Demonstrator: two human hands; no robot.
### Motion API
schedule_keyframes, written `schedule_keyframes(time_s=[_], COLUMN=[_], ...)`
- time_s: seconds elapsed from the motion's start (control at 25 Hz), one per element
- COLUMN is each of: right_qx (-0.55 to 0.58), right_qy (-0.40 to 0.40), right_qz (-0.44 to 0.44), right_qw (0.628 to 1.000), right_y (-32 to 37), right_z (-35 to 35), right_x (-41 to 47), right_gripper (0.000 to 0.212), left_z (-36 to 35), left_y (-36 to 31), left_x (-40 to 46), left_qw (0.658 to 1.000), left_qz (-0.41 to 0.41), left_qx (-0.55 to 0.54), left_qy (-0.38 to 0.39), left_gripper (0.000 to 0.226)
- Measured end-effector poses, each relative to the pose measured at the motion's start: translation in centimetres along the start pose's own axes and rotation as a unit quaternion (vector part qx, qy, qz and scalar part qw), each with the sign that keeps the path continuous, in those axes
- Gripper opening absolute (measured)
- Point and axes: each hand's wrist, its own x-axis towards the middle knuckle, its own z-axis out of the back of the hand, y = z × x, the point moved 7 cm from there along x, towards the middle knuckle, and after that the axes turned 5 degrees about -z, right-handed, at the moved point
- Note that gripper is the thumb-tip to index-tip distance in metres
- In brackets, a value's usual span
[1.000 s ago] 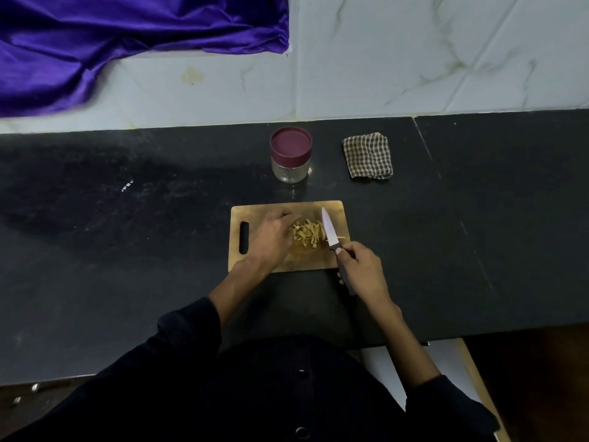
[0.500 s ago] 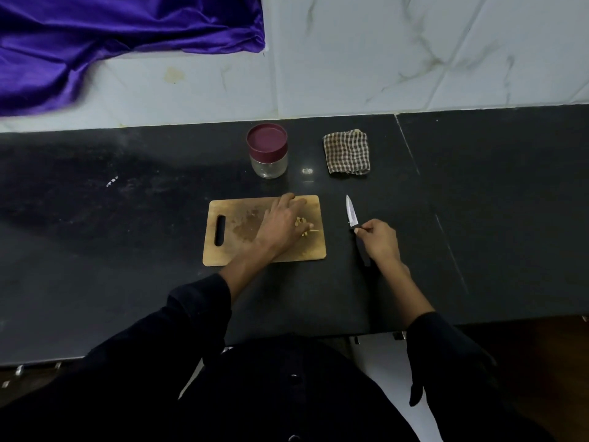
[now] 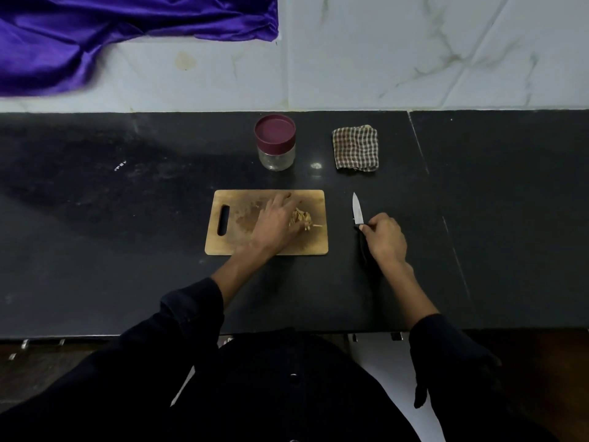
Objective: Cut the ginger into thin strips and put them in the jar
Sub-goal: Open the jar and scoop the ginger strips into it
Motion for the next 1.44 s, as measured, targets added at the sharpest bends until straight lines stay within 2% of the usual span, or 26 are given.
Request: schedule_keyframes(time_s=[0.2, 0.36, 0.48, 0.68, 0.84, 0.96, 1.04, 1.12, 1.2, 1.32, 1.4, 1.44], right_qx=[0.031, 0.032, 0.004, -0.100, -0.150, -0.142, -0.093, 0.035, 0.181, 0.330, 0.389, 0.408], right_qy=[0.006, 0.056, 0.061, 0.054, 0.082, 0.059, 0.043, 0.051, 0.074, 0.146, 0.191, 0.207], right_qz=[0.080, 0.153, 0.187, 0.177, 0.153, 0.158, 0.153, 0.143, 0.125, 0.033, -0.027, -0.045], right_qw=[0.996, 0.986, 0.980, 0.978, 0.973, 0.975, 0.983, 0.988, 0.973, 0.932, 0.901, 0.888], right_y=[5.0, 12.7, 19.5, 27.4, 29.4, 29.9, 29.4, 28.0, 26.0, 21.9, 19.9, 19.4], right_z=[0.3, -0.5, -1.3, -3.2, -5.6, -5.8, -5.0, -4.0, -3.0, -3.4, -4.2, -4.6], right_x=[-0.2, 0.2, 1.8, 6.0, 8.0, 8.1, 7.4, 5.6, 3.1, -1.6, -4.8, -6.5], right_gripper=[0.037, 0.054, 0.070, 0.089, 0.096, 0.093, 0.091, 0.089, 0.087, 0.080, 0.070, 0.065], left_z=[2.3, 4.8, 6.6, 8.0, 8.5, 8.9, 9.5, 10.1, 10.5, 9.5, 8.1, 7.6], left_y=[2.6, 5.5, 8.0, 11.5, 13.1, 13.8, 13.7, 13.4, 13.3, 13.2, 12.4, 11.8], left_x=[0.2, 1.6, 3.4, 6.5, 7.7, 7.3, 6.4, 4.9, 3.3, 1.1, -0.2, -0.9], left_qw=[1.000, 0.999, 0.999, 0.999, 0.999, 0.997, 0.995, 0.988, 0.969, 0.900, 0.851, 0.838], left_qz=[0.001, 0.024, 0.035, 0.035, 0.028, 0.030, 0.026, 0.015, 0.026, 0.098, 0.123, 0.121], left_qx=[-0.011, -0.012, -0.008, -0.026, -0.042, -0.070, -0.095, -0.144, -0.231, -0.422, -0.510, -0.532], left_qy=[-0.028, -0.038, -0.029, 0.002, 0.012, 0.004, -0.020, -0.051, -0.078, -0.058, 0.002, 0.031], left_gripper=[0.056, 0.062, 0.067, 0.071, 0.071, 0.069, 0.068, 0.066, 0.066, 0.082, 0.093, 0.092])
